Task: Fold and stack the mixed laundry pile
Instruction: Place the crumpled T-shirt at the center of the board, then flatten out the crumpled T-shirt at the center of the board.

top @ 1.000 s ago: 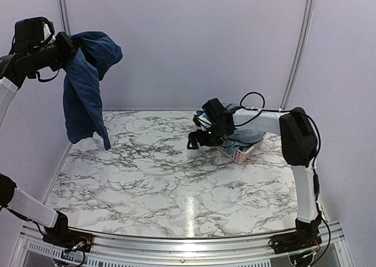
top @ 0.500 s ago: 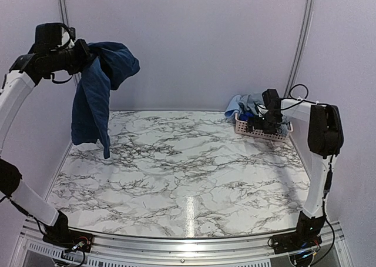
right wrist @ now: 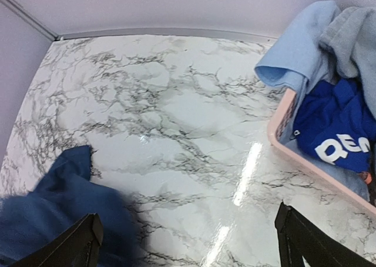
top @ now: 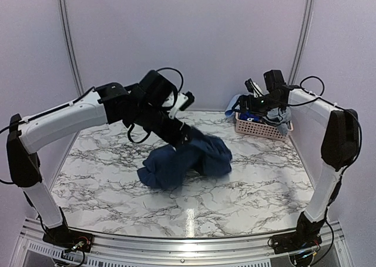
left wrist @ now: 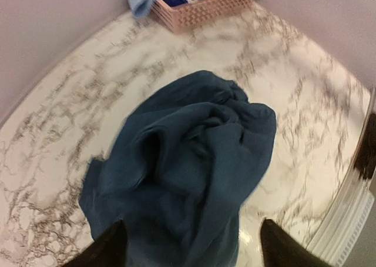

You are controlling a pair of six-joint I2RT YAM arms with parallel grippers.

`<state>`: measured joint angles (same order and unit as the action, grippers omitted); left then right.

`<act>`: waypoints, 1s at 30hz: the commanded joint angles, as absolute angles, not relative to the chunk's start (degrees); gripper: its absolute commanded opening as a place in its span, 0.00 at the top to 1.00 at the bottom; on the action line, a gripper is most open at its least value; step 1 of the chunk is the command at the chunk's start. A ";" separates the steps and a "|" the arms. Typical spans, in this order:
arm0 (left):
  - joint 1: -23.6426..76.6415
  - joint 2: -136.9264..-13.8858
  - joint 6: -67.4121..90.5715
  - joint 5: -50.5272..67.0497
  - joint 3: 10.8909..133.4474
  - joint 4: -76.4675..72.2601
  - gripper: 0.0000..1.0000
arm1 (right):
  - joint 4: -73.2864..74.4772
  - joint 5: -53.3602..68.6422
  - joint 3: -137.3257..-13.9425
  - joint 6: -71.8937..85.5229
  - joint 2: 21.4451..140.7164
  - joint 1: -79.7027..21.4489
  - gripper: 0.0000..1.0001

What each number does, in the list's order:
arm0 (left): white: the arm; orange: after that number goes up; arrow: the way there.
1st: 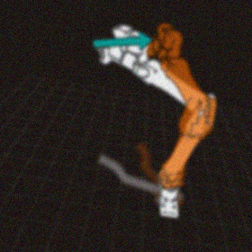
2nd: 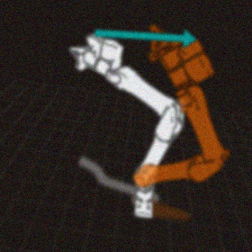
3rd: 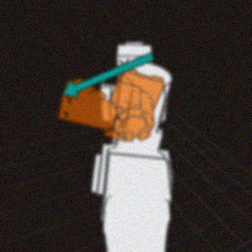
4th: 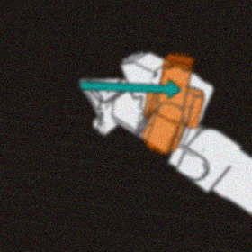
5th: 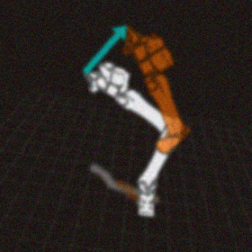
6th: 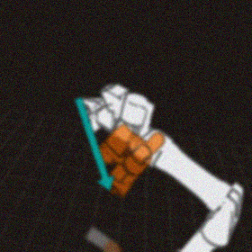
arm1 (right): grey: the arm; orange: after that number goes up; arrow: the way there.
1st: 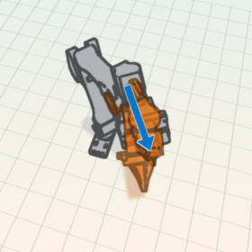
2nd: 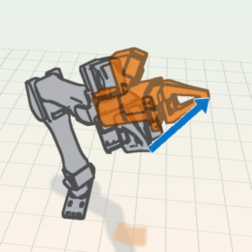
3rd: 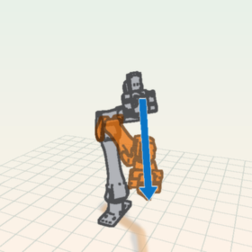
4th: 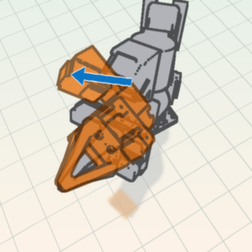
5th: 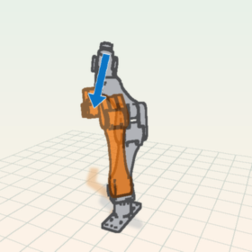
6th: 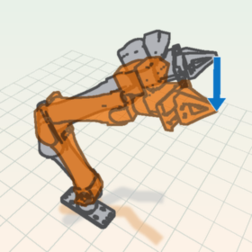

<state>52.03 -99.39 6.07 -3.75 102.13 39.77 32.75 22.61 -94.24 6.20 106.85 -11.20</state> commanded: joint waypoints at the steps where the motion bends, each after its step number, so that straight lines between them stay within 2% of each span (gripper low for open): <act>1: 52.24 -95.31 3.98 -6.17 95.88 42.30 0.02 | 33.92 27.06 -90.47 5.50 104.98 -12.81 0.01; 6: 42.87 -90.06 11.41 -1.07 83.61 34.58 0.01 | 35.07 28.97 -84.24 3.77 103.01 -16.93 0.01; 12: 37.04 -95.92 17.01 -0.69 77.99 33.21 0.06 | 36.02 26.64 -76.46 1.75 101.85 -23.03 0.02; 15: 36.85 -101.15 18.11 -0.31 79.84 32.34 0.09 | 35.93 22.96 -75.03 1.53 103.13 -23.38 0.03; 20: 36.83 -110.04 19.63 1.64 84.61 31.99 0.13 | 36.80 17.42 -79.60 0.35 107.98 -23.58 0.04; 23: 36.83 -114.60 20.65 -0.57 87.05 32.03 0.14 | 38.47 12.13 -83.72 0.09 112.07 -24.27 0.03; 30: 36.74 -123.85 19.63 -4.18 95.76 33.52 0.15 | 39.56 10.33 -87.21 -2.29 117.28 -26.16 0.03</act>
<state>36.82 -120.05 19.59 -1.93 90.87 32.84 37.74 13.30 -84.60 -0.51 115.46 -24.56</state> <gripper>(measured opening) 0.865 0.968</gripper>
